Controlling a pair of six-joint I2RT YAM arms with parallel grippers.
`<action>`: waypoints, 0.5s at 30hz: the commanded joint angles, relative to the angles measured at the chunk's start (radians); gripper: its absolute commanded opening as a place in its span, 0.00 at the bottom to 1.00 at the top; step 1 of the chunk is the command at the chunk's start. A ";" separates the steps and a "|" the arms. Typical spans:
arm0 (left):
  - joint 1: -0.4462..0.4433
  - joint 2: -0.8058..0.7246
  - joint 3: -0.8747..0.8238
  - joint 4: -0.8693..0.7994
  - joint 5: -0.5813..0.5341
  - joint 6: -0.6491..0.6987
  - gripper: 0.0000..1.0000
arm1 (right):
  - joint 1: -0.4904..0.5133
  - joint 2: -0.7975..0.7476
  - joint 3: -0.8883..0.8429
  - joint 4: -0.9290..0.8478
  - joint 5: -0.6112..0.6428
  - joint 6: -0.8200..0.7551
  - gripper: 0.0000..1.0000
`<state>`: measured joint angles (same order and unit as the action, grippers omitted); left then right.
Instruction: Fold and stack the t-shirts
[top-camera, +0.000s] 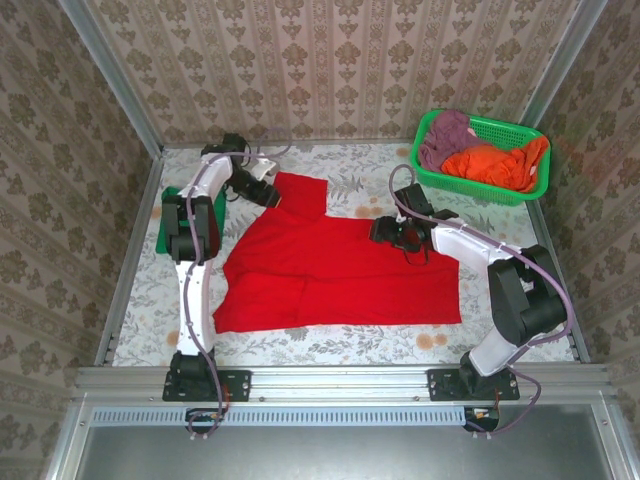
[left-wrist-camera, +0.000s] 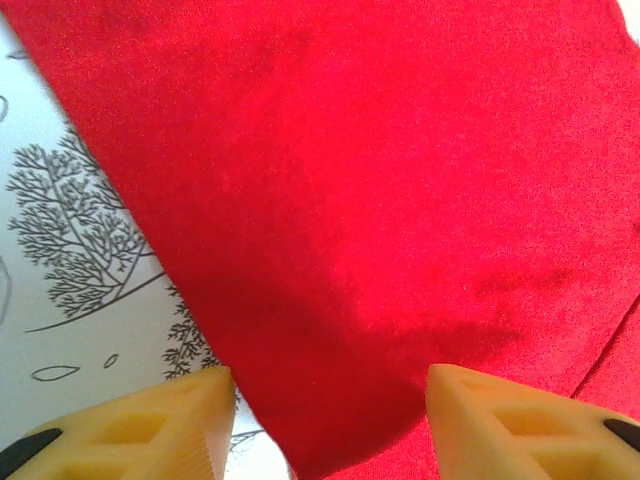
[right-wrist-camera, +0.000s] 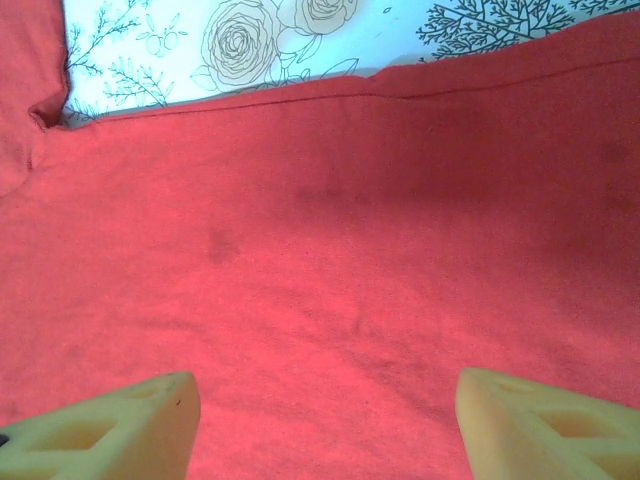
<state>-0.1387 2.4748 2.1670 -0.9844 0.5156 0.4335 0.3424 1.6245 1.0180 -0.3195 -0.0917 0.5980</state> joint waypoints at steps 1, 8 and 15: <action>-0.001 0.023 0.036 -0.033 0.004 -0.026 0.47 | -0.008 -0.017 -0.016 0.001 -0.016 0.005 0.69; -0.007 0.024 0.033 -0.022 0.020 -0.041 0.16 | -0.016 -0.024 -0.021 0.001 -0.013 0.008 0.69; -0.004 0.010 0.003 0.009 0.022 -0.054 0.00 | -0.043 -0.032 -0.010 0.002 0.017 0.005 0.69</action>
<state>-0.1425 2.4748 2.1674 -0.9859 0.5175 0.3889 0.3168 1.6226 1.0061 -0.3172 -0.0910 0.5987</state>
